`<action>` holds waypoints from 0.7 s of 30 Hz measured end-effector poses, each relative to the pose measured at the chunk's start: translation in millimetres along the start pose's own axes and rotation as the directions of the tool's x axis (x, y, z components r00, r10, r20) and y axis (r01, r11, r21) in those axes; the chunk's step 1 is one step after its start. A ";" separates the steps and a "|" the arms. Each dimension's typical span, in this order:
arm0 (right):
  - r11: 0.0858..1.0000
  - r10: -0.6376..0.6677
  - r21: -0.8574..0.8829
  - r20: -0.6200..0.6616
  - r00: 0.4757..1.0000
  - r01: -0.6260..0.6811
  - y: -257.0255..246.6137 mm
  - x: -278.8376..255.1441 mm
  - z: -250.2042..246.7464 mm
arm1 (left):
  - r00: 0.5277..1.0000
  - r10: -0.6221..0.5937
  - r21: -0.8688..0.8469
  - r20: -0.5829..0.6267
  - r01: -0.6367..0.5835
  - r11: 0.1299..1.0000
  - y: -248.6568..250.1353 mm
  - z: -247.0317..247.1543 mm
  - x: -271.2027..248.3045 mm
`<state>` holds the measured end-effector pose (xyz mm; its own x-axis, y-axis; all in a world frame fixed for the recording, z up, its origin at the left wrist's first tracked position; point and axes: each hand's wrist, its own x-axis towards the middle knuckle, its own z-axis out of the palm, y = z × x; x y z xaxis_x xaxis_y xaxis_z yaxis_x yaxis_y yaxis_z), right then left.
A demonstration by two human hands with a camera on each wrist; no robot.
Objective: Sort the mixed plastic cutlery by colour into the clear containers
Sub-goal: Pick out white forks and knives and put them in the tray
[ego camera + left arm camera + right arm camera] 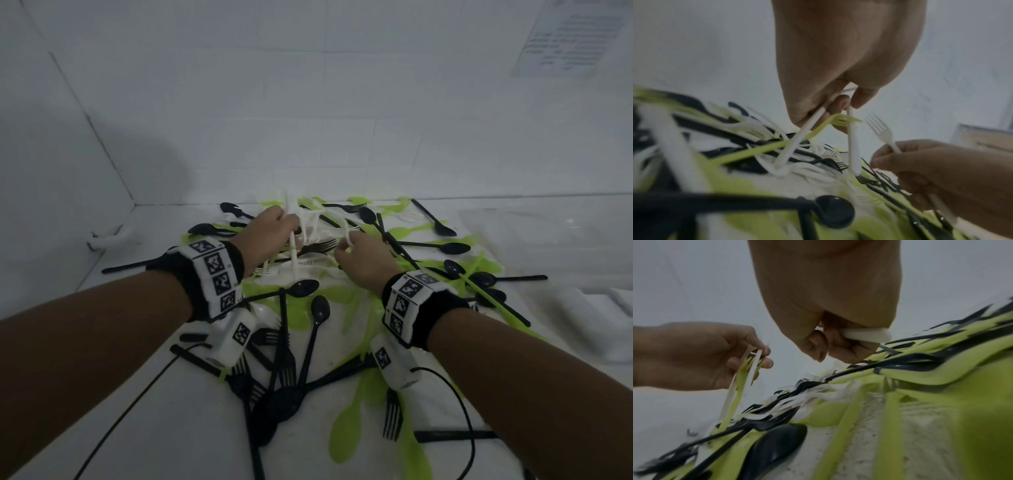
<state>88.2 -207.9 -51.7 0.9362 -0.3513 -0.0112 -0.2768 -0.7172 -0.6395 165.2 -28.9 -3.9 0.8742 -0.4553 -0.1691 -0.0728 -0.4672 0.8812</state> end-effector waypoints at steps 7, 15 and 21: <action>0.937 -0.114 -0.297 0.243 0.963 0.186 -28.0 7.1 21.3 | 0.991 -0.135 -0.419 -0.011 0.118 0.900 -9.1 -21.6 -38.2; 0.797 -0.151 -0.543 0.247 0.957 0.265 -38.7 9.5 30.3 | 0.980 -0.195 -0.678 -0.038 0.118 0.726 -32.5 -51.0 -51.3; 0.766 -0.252 -0.559 0.195 0.948 0.318 -59.1 -3.5 13.8 | 0.843 -0.419 -0.799 -0.338 -0.022 0.601 -24.6 -44.7 -43.9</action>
<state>104.3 -156.0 -24.5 0.9994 -0.0351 0.0001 -0.0350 -0.9974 -0.0638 150.1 36.4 1.6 0.9296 0.0684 -0.3622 0.3207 0.3343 0.8862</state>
